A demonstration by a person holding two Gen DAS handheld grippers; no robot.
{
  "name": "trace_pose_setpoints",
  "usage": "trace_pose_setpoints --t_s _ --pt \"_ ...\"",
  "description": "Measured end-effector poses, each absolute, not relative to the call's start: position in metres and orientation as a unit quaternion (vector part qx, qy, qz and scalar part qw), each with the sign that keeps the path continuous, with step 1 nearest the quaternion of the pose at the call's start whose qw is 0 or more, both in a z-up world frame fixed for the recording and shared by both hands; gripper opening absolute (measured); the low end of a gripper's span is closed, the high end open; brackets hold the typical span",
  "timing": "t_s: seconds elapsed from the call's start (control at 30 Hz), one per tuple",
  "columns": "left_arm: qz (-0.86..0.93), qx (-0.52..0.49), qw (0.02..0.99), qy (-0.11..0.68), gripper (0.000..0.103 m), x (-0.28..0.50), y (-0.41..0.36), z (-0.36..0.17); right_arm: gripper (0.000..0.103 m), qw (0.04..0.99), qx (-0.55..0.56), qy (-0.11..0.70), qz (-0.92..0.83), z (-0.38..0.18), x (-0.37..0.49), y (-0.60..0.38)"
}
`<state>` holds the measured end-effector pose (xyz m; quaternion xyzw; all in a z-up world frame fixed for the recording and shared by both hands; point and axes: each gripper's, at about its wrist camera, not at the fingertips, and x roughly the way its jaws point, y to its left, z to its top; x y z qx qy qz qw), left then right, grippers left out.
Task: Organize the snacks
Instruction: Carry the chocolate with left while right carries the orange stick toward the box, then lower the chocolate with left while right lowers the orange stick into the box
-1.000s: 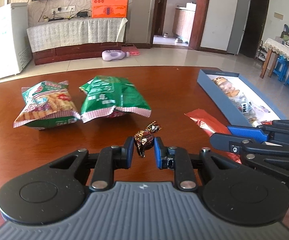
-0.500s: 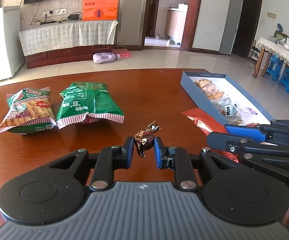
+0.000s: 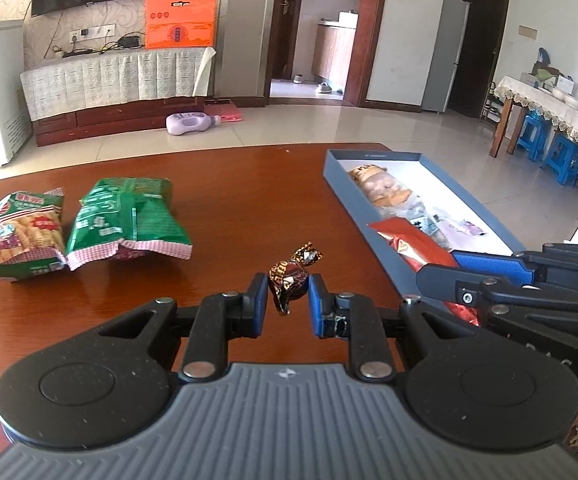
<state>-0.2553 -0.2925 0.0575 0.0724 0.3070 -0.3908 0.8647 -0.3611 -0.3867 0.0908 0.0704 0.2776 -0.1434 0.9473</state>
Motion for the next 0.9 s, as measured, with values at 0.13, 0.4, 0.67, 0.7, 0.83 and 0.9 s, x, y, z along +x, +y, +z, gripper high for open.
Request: trace_pose_setpoints --t_s 0.13,0.4,0.67,0.7,0.83,0.9 --pt "-0.397 0.073 0.862 0.305 0.026 -0.260 -0.301 0.058 0.024 0.947 0.074 0.274 -0.151 0.092 -0.370 -0.396" --pt "-0.412 0.077 0.857 0.300 0.026 -0.269 -0.318 0.060 0.024 0.946 0.080 0.269 -0.164 0.092 -0.382 -0.410" --pt "-0.428 0.090 0.854 0.283 0.026 -0.279 -0.340 0.067 0.024 0.945 0.086 0.264 -0.175 0.093 -0.389 -0.419" --pt "-0.430 0.091 0.853 0.281 0.026 -0.280 -0.344 0.068 0.024 0.945 0.087 0.263 -0.177 0.092 -0.390 -0.421" --pt "-0.435 0.090 0.854 0.272 0.026 -0.278 -0.357 0.073 0.024 0.943 0.090 0.260 -0.187 0.091 -0.394 -0.429" --pt "-0.436 0.085 0.854 0.270 0.026 -0.275 -0.364 0.075 0.024 0.942 0.092 0.259 -0.192 0.091 -0.396 -0.433"
